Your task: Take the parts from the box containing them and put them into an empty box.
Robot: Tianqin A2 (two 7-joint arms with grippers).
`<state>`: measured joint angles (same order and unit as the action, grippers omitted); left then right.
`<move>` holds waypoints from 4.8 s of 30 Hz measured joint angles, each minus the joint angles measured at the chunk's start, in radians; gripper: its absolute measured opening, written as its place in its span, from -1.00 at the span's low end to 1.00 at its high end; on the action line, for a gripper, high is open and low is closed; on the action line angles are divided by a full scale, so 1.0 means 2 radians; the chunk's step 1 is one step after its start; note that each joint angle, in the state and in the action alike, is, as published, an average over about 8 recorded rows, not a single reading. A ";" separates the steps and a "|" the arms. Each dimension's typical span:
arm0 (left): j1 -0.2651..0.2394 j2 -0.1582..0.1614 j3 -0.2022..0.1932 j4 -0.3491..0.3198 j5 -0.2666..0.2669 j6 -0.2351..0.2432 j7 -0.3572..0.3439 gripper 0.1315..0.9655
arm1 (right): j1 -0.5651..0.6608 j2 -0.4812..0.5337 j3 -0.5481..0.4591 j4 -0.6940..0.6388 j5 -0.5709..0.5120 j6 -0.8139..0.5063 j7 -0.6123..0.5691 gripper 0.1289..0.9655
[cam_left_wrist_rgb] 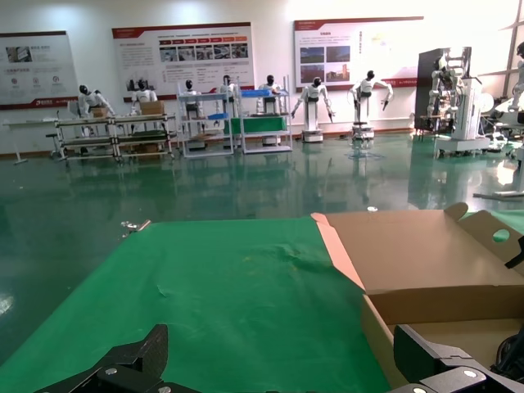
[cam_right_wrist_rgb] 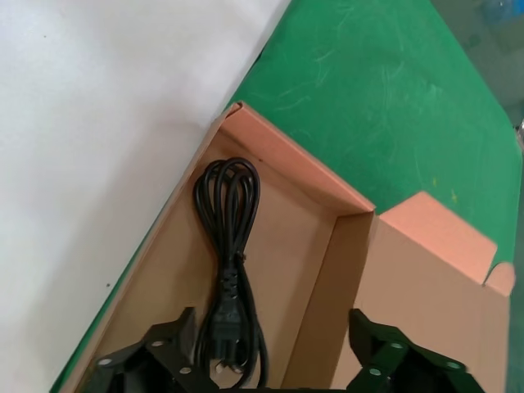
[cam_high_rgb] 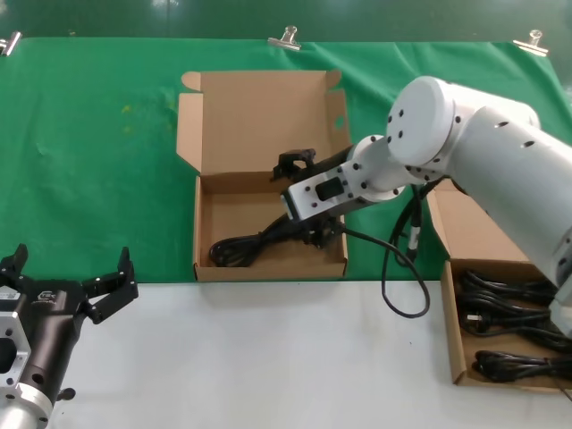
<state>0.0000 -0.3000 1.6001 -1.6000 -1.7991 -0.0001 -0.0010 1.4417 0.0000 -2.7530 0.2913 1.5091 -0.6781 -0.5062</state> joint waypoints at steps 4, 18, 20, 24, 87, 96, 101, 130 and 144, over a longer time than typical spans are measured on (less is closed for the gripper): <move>0.000 0.000 0.000 0.000 0.000 0.000 0.000 1.00 | 0.005 0.000 0.000 -0.018 0.015 -0.010 -0.009 0.09; 0.000 0.000 0.000 0.000 0.000 0.000 0.000 1.00 | 0.013 0.000 0.002 -0.058 0.044 -0.032 -0.030 0.73; 0.000 0.000 0.000 0.000 0.000 0.000 0.000 1.00 | 0.008 0.001 0.005 -0.053 0.044 -0.030 -0.029 0.81; 0.000 0.000 0.000 0.000 0.000 0.000 0.000 1.00 | -0.012 0.005 0.021 -0.033 0.047 -0.019 -0.021 0.88; 0.000 0.000 0.000 0.000 0.000 0.000 0.000 1.00 | -0.619 0.129 0.497 0.555 0.131 0.287 0.214 1.00; 0.000 0.000 0.000 0.000 0.000 0.000 0.000 1.00 | -0.690 0.144 0.552 0.624 0.141 0.323 0.241 1.00; 0.000 0.000 0.000 0.000 0.000 0.000 0.001 1.00 | -0.696 0.145 0.557 0.630 0.142 0.326 0.243 1.00; 0.000 0.000 0.000 0.000 0.000 0.000 0.000 1.00 | -0.696 0.145 0.557 0.630 0.142 0.327 0.244 1.00; 0.000 0.000 0.000 0.000 0.000 0.000 0.000 1.00 | -0.696 0.145 0.557 0.630 0.142 0.327 0.244 1.00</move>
<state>0.0000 -0.3000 1.6000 -1.6000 -1.8000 0.0000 0.0000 0.0494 0.2899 -1.6387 1.5521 1.7932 -0.0250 -0.0191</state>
